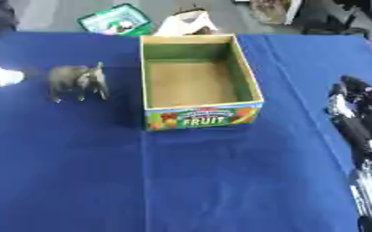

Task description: Pick up objects on the table and place them in the box.

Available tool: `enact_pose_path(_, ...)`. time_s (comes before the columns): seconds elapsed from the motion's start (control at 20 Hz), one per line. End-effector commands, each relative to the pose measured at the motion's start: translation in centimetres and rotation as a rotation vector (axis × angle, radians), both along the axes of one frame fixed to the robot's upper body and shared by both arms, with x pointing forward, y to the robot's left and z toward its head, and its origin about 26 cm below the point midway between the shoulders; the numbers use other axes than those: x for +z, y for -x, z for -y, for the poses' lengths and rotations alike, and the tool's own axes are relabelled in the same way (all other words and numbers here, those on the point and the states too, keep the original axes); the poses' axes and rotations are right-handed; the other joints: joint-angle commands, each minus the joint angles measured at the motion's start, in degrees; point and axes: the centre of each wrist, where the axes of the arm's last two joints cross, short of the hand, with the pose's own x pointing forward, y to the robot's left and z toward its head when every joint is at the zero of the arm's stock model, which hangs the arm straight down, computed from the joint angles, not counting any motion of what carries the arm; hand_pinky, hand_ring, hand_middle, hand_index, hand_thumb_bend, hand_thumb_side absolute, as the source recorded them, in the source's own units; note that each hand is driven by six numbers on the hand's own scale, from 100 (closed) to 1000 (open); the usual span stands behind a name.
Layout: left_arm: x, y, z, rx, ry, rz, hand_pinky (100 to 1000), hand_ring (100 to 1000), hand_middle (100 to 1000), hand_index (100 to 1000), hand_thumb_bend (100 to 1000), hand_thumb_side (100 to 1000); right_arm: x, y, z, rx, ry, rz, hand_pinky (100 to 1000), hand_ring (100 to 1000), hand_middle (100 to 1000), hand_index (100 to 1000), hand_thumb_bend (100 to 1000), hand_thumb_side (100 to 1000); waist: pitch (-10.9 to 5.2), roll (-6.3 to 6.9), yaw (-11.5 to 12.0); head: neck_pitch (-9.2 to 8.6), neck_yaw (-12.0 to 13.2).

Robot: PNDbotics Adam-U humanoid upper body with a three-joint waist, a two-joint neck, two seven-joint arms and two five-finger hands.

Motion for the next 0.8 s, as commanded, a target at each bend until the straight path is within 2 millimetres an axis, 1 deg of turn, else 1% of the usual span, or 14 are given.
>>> enact_pose_path(0.05, 0.2, -1.7, 0.5, 0.002, -0.040, -0.010, 663, 594, 583, 743, 675, 265, 0.7, 0.0, 0.3, 0.004, 0.025, 0.015, 569, 748, 677, 790, 100, 361, -1.27, 0.17, -0.2, 0.14, 0.1)
enact_pose_path(0.4, -1.0, -4.8, 2.4, -0.038, -0.060, -0.077, 669, 598, 582, 740, 653, 243, 0.6, -0.1, 0.2, 0.015, 0.029, 0.009, 569, 749, 677, 790, 100, 360, -1.34, 0.38, -1.1, 0.18, 0.5)
enact_pose_path(0.6, -1.9, -5.9, 2.8, -0.021, -0.065, -0.114, 668, 596, 579, 738, 656, 246, 0.6, -0.1, 0.1, 0.022, 0.029, 0.009, 569, 749, 677, 790, 100, 361, -1.39, 0.54, -1.7, 0.15, 0.8)
enact_pose_path(0.65, -2.2, -6.1, 2.8, -0.012, -0.065, -0.122, 666, 594, 578, 737, 659, 232, 0.6, -0.1, 0.1, 0.023, 0.029, 0.008, 569, 749, 677, 790, 100, 362, -1.38, 0.56, -1.8, 0.14, 0.8)
enact_pose_path(0.7, -2.5, -6.3, 2.8, -0.002, -0.065, -0.133, 666, 592, 578, 736, 653, 244, 0.5, -0.1, 0.1, 0.023, 0.029, 0.007, 569, 749, 677, 790, 100, 361, -1.38, 0.59, -1.9, 0.15, 0.9)
enact_pose_path(0.8, -3.1, -6.6, 2.8, 0.019, -0.070, -0.153, 659, 583, 571, 732, 652, 237, 0.5, -0.1, 0.1, 0.024, 0.029, 0.007, 569, 749, 678, 790, 100, 362, -1.35, 0.65, -2.1, 0.17, 0.9)
